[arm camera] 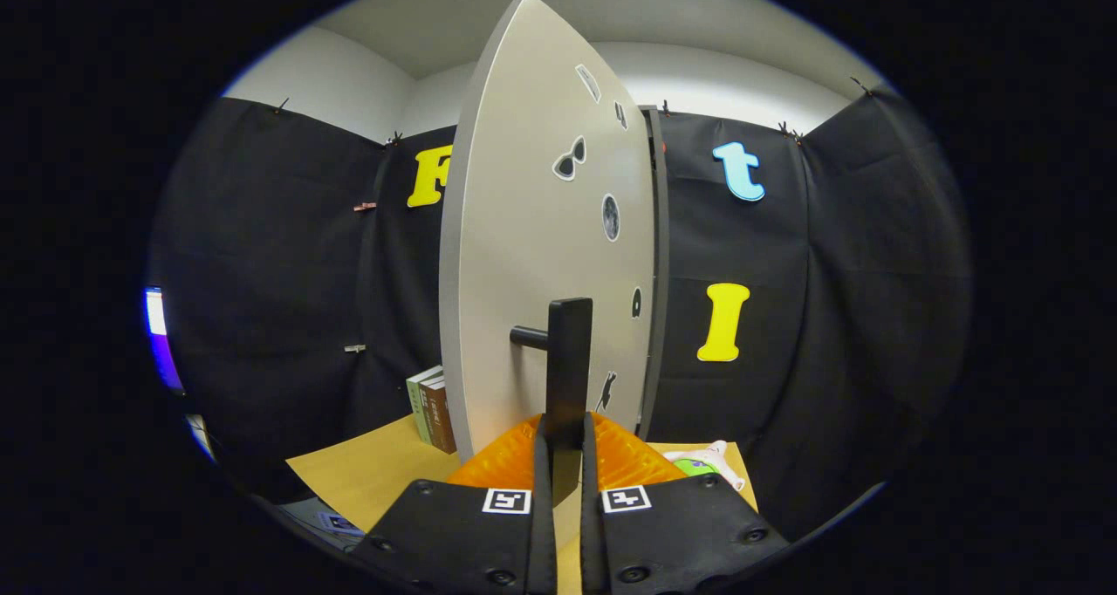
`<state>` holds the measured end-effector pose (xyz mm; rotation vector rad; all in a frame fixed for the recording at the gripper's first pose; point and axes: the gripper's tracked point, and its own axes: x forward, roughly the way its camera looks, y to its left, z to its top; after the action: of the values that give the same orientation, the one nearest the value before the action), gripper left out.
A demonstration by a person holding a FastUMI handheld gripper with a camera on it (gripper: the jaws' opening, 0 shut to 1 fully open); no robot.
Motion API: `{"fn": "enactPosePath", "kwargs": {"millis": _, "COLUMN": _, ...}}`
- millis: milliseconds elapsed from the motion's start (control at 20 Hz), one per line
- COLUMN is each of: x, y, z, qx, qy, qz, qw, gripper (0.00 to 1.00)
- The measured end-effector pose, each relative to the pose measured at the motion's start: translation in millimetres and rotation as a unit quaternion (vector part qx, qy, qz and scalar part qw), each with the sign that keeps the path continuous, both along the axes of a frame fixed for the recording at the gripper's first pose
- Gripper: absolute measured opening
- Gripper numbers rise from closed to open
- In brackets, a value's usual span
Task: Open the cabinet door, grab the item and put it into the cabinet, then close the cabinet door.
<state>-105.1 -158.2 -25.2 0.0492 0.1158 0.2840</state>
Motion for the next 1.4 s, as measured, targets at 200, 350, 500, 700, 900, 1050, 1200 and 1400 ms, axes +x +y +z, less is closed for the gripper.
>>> {"fn": "enactPosePath", "kwargs": {"millis": 200, "x": -4.3, "y": -31.6, "z": -0.4, "qx": -0.001, "qy": -0.003, "qz": -0.023, "qw": 1.000, "gripper": 0.14}}
{"fn": "enactPosePath", "kwargs": {"millis": 350, "x": -1.7, "y": -52.4, "z": 1.5, "qx": 0.004, "qy": -0.005, "qz": -0.047, "qw": 0.999, "gripper": 0.14}}
{"fn": "enactPosePath", "kwargs": {"millis": 500, "x": 2.4, "y": -68.0, "z": 1.5, "qx": 0.005, "qy": -0.006, "qz": -0.061, "qw": 0.998, "gripper": 0.14}}
{"fn": "enactPosePath", "kwargs": {"millis": 700, "x": -4.3, "y": -66.0, "z": -1.2, "qx": 0.011, "qy": 0.000, "qz": -0.050, "qw": 0.999, "gripper": 0.13}}
{"fn": "enactPosePath", "kwargs": {"millis": 900, "x": -32.1, "y": -69.6, "z": -0.3, "qx": 0.019, "qy": 0.005, "qz": -0.058, "qw": 0.998, "gripper": 0.13}}
{"fn": "enactPosePath", "kwargs": {"millis": 1050, "x": -60.2, "y": -66.9, "z": 4.2, "qx": 0.031, "qy": 0.002, "qz": -0.078, "qw": 0.996, "gripper": 0.13}}
{"fn": "enactPosePath", "kwargs": {"millis": 1200, "x": -80.1, "y": -39.0, "z": 7.9, "qx": 0.014, "qy": -0.001, "qz": -0.090, "qw": 0.996, "gripper": 0.13}}
{"fn": "enactPosePath", "kwargs": {"millis": 1400, "x": -85.7, "y": 23.6, "z": -39.9, "qx": -0.011, "qy": 0.049, "qz": -0.092, "qw": 0.995, "gripper": 0.34}}
